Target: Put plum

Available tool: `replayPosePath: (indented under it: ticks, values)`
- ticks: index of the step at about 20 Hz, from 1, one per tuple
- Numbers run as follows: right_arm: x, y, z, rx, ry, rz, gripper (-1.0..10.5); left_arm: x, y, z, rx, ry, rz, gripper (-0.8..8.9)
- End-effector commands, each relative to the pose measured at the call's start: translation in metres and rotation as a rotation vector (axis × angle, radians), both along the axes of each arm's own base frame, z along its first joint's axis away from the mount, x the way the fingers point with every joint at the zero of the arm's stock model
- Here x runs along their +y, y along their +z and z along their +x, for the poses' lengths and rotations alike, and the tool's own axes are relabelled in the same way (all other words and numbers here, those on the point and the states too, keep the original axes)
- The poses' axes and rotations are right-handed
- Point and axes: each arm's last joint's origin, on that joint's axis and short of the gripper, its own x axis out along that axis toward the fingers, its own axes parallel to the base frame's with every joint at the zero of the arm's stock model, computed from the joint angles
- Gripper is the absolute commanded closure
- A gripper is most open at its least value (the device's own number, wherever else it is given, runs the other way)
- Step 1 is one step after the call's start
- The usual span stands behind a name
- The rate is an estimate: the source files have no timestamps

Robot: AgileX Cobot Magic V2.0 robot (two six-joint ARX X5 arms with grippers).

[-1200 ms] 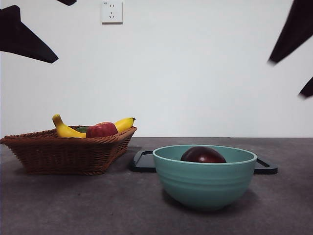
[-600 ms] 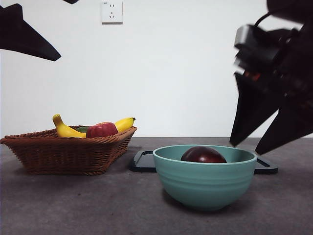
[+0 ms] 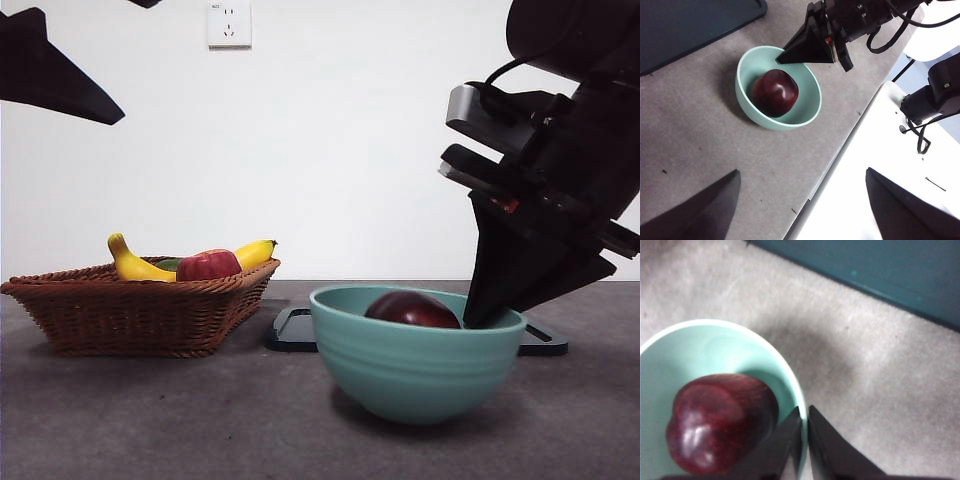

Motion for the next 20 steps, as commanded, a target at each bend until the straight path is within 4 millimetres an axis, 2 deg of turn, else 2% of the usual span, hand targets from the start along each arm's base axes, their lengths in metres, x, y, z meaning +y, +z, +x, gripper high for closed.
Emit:
replayPosePath:
  ticks: [1,7,11,15,20]
  values:
    - [0.005,0.012,0.004,-0.025,-0.023,0.044,9.4,-0.002,0.003,0.001,-0.007,-0.007,-0.011,4.11]
    - [0.007,0.061,0.03,-0.135,-0.095,0.074,9.4,-0.002,0.003,0.001,-0.007,-0.007,-0.011,4.11]
    - [0.003,0.083,0.065,-0.162,-0.146,0.068,9.4,-0.002,0.003,0.001,-0.008,-0.009,-0.01,4.11]
    - [0.003,0.078,0.106,-0.151,-0.168,0.019,9.4,-0.002,0.003,0.001,-0.009,-0.009,-0.01,4.11]
    - [-0.007,0.044,0.141,-0.101,-0.215,-0.02,9.4,-0.002,0.003,0.001,-0.012,-0.011,-0.009,4.11]
